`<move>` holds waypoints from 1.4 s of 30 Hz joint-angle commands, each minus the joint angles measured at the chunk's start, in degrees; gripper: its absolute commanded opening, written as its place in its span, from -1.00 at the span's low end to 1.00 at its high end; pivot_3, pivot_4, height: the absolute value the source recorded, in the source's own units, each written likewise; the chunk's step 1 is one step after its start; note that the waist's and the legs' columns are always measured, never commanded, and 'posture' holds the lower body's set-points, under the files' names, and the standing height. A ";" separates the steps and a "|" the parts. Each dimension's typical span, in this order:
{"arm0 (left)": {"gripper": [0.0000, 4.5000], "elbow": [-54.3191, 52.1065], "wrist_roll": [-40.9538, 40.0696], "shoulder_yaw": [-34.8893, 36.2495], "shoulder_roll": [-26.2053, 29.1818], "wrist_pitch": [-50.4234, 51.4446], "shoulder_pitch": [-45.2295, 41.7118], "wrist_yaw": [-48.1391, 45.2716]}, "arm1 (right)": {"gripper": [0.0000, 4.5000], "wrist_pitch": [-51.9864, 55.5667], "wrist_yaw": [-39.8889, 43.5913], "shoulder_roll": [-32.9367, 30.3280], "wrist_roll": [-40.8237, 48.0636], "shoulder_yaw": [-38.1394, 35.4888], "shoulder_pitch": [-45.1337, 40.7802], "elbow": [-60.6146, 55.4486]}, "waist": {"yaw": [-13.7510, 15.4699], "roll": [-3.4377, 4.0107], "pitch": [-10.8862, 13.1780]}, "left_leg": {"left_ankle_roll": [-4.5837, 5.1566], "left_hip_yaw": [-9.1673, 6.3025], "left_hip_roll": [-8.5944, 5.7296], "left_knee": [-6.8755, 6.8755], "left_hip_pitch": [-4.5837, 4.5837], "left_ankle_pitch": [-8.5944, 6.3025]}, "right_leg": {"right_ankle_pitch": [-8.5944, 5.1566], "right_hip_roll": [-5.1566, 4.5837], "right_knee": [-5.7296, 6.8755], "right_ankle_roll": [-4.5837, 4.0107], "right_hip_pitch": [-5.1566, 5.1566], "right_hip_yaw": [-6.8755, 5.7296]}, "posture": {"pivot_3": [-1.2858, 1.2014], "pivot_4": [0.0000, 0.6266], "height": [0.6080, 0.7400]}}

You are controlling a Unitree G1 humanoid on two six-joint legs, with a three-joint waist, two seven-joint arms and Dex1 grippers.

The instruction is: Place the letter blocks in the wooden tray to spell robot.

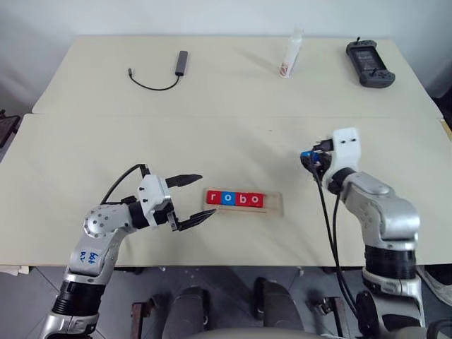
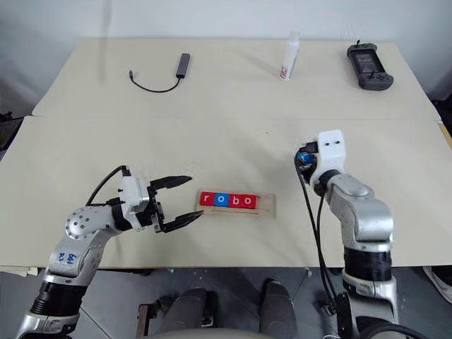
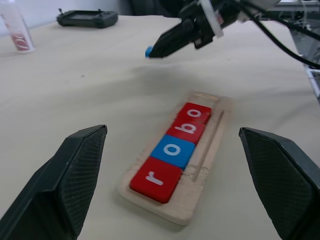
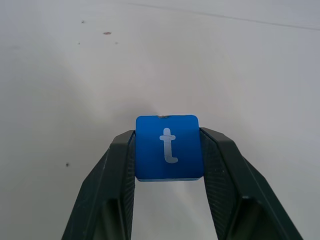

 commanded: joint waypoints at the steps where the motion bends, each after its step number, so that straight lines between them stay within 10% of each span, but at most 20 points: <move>1: 1.00 1.01 -0.71 -0.63 0.27 -0.04 -1.75 -2.36 | -0.35 4.95 -3.87 4.14 2.06 -3.53 6.95 -14.35 | 0.02 0.00 0.00 | 0.00 0.01 -0.01 -0.01 -0.02 0.00 | 0.00 0.00 -0.03 0.00 -0.01 0.00 | 0.03 -0.52 1.00; 11: 1.00 3.33 -0.68 -0.84 0.21 0.66 -4.47 -5.31 | -0.35 3.97 -8.51 12.87 1.54 -1.53 21.25 -23.89 | -0.21 0.01 -0.01 | 0.01 0.11 -0.01 -0.07 0.09 -0.01 | 0.00 0.02 -0.02 0.00 -0.01 0.10 | 0.03 -0.52 1.00; 19: 1.00 1.98 -0.65 -0.28 0.10 0.97 -3.06 -4.92 | 0.85 0.89 0.35 4.10 4.37 -4.38 20.23 -21.83 | -0.16 0.01 -0.01 | 0.03 0.11 -0.01 -0.06 0.09 -0.03 | 0.00 0.02 -0.03 0.00 0.00 0.12 | 0.03 -0.52 1.00; 29: 1.00 0.98 -0.57 0.03 -0.37 0.83 -2.25 -3.72 | 0.85 -34.88 43.08 -29.35 1.95 2.38 17.47 5.26 | -0.13 -0.04 0.02 | 0.15 0.11 -0.04 -0.05 0.14 -0.09 | 0.01 0.00 -0.14 0.03 0.11 0.10 | 0.03 -0.52 1.00; 39: 1.00 -1.46 -1.04 0.64 1.07 1.26 -0.95 -4.45 | 0.85 -51.37 61.83 -32.46 -5.05 15.16 0.17 33.08 | 0.01 -0.05 0.03 | 0.13 0.14 -0.01 0.09 0.11 -0.08 | 0.03 0.00 -0.13 0.05 0.12 0.07 | 0.03 -0.52 1.00; 42: 1.00 -1.89 -1.37 0.93 1.78 1.47 -0.75 -4.71 | 0.58 -53.54 62.41 -30.70 -5.76 16.40 -2.24 36.13 | -0.04 -0.06 0.03 | 0.13 0.11 0.01 0.18 0.10 -0.08 | 0.03 0.00 -0.12 0.06 0.18 0.03 | 0.03 -0.52 1.00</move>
